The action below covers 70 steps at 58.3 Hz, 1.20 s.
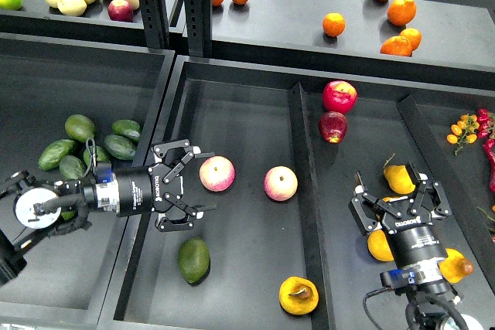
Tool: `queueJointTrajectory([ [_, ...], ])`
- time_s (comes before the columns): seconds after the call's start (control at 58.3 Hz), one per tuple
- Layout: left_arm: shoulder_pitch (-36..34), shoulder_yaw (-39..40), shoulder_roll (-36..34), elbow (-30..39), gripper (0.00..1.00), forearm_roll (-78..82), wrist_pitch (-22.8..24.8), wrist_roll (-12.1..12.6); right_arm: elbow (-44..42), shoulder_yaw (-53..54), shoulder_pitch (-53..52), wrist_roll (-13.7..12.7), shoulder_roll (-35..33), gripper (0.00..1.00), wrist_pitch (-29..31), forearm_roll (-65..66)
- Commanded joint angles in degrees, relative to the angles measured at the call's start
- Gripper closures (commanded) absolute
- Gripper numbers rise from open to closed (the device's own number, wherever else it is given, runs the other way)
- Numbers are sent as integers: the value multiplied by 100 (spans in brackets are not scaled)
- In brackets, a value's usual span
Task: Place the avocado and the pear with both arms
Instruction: 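Swing the left gripper over the middle bin toward the loose avocado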
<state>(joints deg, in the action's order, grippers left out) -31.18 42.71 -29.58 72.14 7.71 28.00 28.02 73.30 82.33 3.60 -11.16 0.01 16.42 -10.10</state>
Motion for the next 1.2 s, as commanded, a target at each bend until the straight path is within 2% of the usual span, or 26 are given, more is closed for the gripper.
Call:
queueJointTrajectory([
  [0.0,-906,-1008,-320,-7,1,28,0,-2,-61,2,-183,0,-1,1,-288,8],
  [0.24,-2198,-2309,-329,-77,1,134,0,-2,-421,265,-807,0,-1,1,-1202,17],
  [0.498,-2981,-3637,-276,-244,1,792,0,-2,-536,362,-1177,0,-1,1,-1344,17],
  [0.703,-2999,-4393,-144,-420,1,1443,0,-2,-589,371,-1186,0,-1,1,-1344,17],
  [0.738,-2990,-4743,-13,-629,1,1531,0,-2,-588,371,-1194,0,-1,1,-1344,17],
  [0.858,-2981,-5070,251,-929,1,1540,0,-2,-589,371,-1186,0,-1,1,-1344,17],
  [1.012,-2981,-5132,585,-1246,1,1496,0,-2,-597,380,-1186,0,-1,1,-1335,17],
  [1.184,-2937,-5026,1042,-1931,1,1470,0,-2,-597,389,-1168,0,-1,1,-1317,17],
])
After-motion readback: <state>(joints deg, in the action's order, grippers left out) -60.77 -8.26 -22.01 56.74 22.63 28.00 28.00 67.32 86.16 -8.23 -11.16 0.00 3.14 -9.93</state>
